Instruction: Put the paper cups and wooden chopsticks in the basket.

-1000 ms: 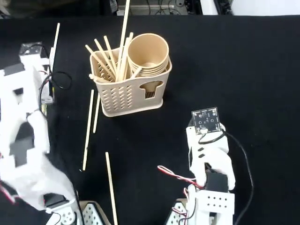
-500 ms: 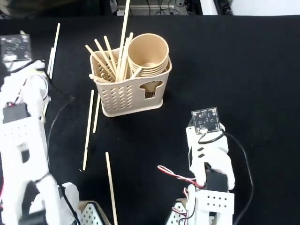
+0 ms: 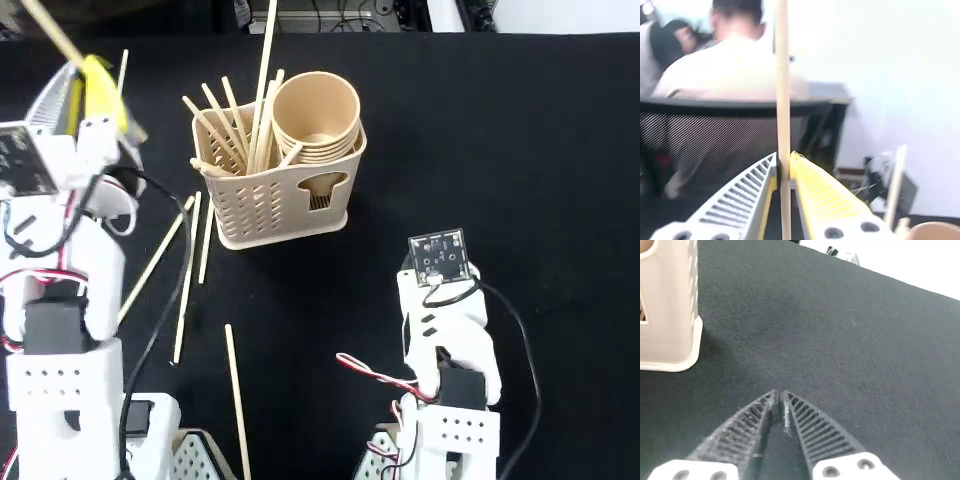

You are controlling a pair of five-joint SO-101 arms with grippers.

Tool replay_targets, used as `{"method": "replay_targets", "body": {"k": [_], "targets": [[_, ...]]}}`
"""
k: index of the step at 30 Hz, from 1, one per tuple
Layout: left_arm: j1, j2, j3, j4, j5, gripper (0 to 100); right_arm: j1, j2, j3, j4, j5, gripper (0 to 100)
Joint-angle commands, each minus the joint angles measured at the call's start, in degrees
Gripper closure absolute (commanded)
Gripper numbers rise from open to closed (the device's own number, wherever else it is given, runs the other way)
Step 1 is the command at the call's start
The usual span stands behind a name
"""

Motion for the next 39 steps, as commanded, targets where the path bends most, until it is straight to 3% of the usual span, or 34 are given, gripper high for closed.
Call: {"method": "replay_targets", "body": {"k": [1,9,17,21,25,32,36,39], "targets": [[5.93,-1.05,-0.31,-5.27,0.62,97,-0.44,-0.13,-0.13,-0.88,0.53,98.5],[15.16,-0.35,1.45,-5.89,0.62,97,-0.44,-0.22,-0.13,-0.88,0.53,98.5],[12.09,7.47,11.03,-5.45,-0.09,96,-0.53,-0.31,-0.13,-0.88,0.53,98.5],[10.77,9.93,8.92,0.7,-0.88,80,-0.53,-0.31,-0.13,-0.88,0.53,98.5],[8.31,9.67,1.19,12.04,-0.35,79,-0.53,-0.13,-0.13,-0.88,0.53,98.5],[-5.32,13.54,-15.52,34.73,-1.32,79,-0.53,-0.13,-0.13,-0.88,0.53,98.5],[-15.43,24.44,-18.33,36.22,-7.3,79,-0.62,-0.13,-0.13,-0.88,0.53,98.5],[-19.3,36.22,-20.44,35.6,-12.66,79,-0.62,-0.13,-0.13,-0.88,0.53,98.5]]}}
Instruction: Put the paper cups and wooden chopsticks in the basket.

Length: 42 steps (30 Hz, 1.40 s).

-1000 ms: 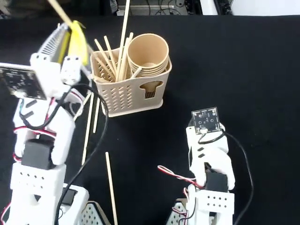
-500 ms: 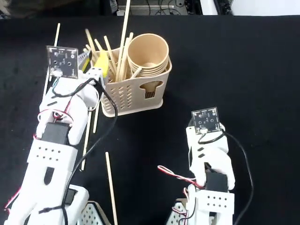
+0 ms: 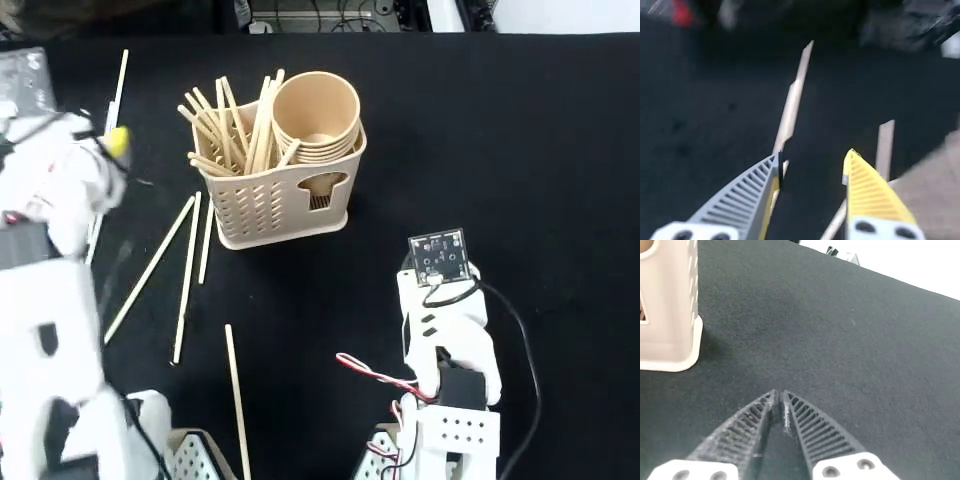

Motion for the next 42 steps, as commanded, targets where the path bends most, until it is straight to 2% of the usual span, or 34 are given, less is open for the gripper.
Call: {"method": "replay_targets", "body": {"k": [1,6,11,16,19,25,27,30,34,38,42], "targets": [[-6.29,16.88,-6.46,0.09,-8.18,79,-0.62,-0.13,-0.13,-0.88,0.53,98.5],[-6.37,38.33,-17.36,-2.29,-13.1,79,-0.62,-0.13,-0.13,-0.88,0.53,98.5],[-6.81,57.85,-33.19,-0.62,-15.38,79,-0.62,-0.13,-0.13,-0.88,0.53,98.5],[-6.9,74.2,-50.42,8.7,-15.56,79,-0.44,-0.22,-0.13,-0.88,0.53,98.5],[-6.9,81.93,-60.7,17.14,-15.56,80,-0.44,-0.22,-0.13,-0.88,0.53,98.5],[-6.81,92.84,-81.71,35.78,-15.65,97,-0.44,-0.22,-0.13,-0.88,0.53,98.5],[-6.73,95.47,-87.69,40.26,-15.65,96,-0.35,-0.22,-0.13,-0.88,0.53,98.5],[-6.64,98.29,-93.93,43.25,-15.12,97,-0.35,-0.22,-0.13,-0.88,0.53,98.5],[-6.46,94.86,-93.05,43.25,-12.92,97,-0.35,-0.13,-0.13,-0.88,0.53,98.5],[-5.58,84.48,-86.02,43.34,-9.05,97,-0.35,-0.04,-0.13,-0.88,0.53,98.5],[-2.42,67.25,-72.4,43.34,-8.79,97,-0.35,-0.04,-0.13,-0.88,0.53,98.5]]}}
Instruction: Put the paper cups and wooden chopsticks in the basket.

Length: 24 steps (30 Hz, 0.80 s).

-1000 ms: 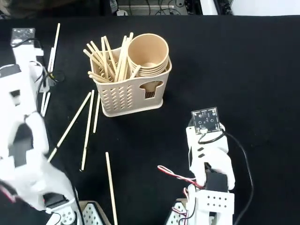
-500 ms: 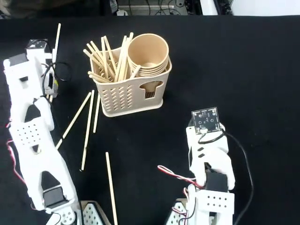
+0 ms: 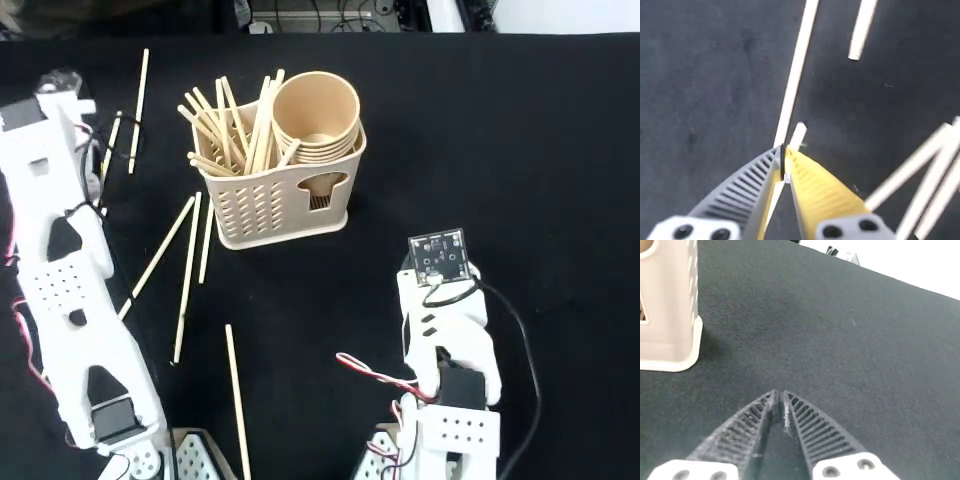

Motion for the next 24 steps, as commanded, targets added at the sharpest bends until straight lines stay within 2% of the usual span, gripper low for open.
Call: {"method": "replay_targets", "body": {"k": [1,3,5,7,9,11,13,18,24], "targets": [[4.44,-24.09,14.2,0.44,0.97,97,-0.35,-0.04,-0.13,-0.88,0.53,98.5],[6.11,-32.62,21.32,0.0,0.53,97,-0.35,-0.04,-0.13,-0.88,0.53,98.5],[6.64,-39.38,28.44,-3.78,0.09,97,-0.35,-0.04,-0.13,-0.88,0.53,98.5],[5.49,-41.41,34.86,-9.58,-1.41,95,-0.35,-0.04,-0.13,-0.88,0.53,98.5],[3.21,-41.23,39.52,-14.07,-2.11,89,-0.35,-0.04,-0.13,-0.88,0.53,98.5],[0.13,-39.21,43.47,-18.29,-2.29,83,-0.35,-0.04,-0.13,-0.88,0.53,98.5],[-2.77,-35.87,44.97,-21.1,-2.73,82,-0.35,-0.04,-0.13,-0.88,0.53,98.5],[-5.32,-25.85,44.62,-21.36,-15.12,82,-0.53,-0.04,-0.13,-0.88,0.53,98.5],[-4.88,-14.51,44.26,-21.8,-23.47,82,-0.53,-0.04,-0.13,-0.79,0.53,98.5]]}}
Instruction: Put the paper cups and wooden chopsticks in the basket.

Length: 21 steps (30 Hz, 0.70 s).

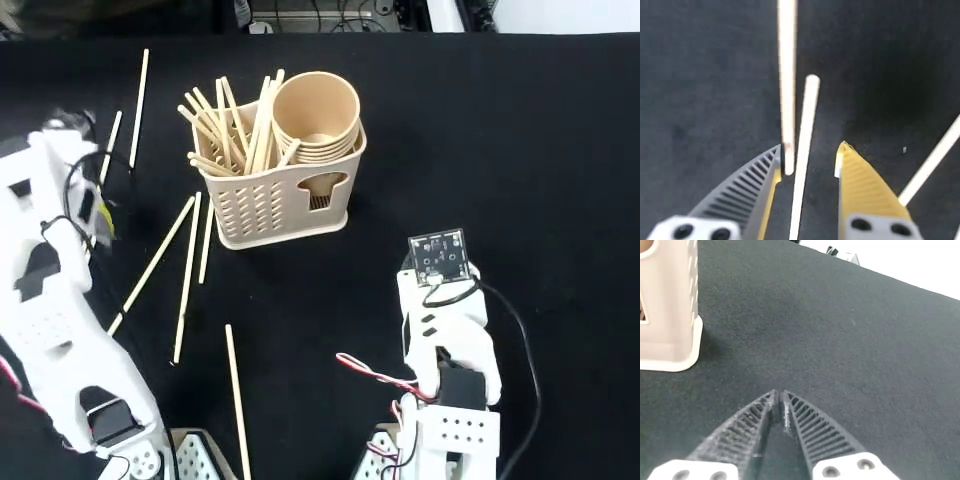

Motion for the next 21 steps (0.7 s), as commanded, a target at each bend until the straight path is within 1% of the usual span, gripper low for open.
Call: {"method": "replay_targets", "body": {"k": [1,3,4,7,9,11,16,21], "targets": [[-0.13,5.54,-0.48,-0.97,-5.1,82,-0.53,-0.04,-0.13,-0.7,0.53,98.5],[-0.48,8.18,-1.8,-0.97,-5.63,82,-0.62,-0.48,-0.13,0.0,0.53,98.5],[-0.66,9.41,-2.77,-0.97,-5.54,85,-0.62,-0.48,-0.13,0.09,0.53,98.5],[-1.19,11.87,-5.23,-0.53,-5.54,98,-0.62,-0.48,-0.13,0.09,0.53,98.5],[-1.71,12.4,-5.41,-0.44,-5.36,96,-0.62,-0.48,-0.13,0.09,0.53,98.5],[-2.07,12.4,-5.41,-0.26,-5.19,97,-0.62,-0.48,-0.13,0.09,0.53,98.5],[-1.89,7.21,-5.58,7.65,-5.1,97,-0.62,-0.48,-0.13,0.0,0.53,98.5],[-1.71,-4.66,-5.41,15.91,-5.01,97,-0.62,-0.48,-0.13,0.0,0.53,98.5]]}}
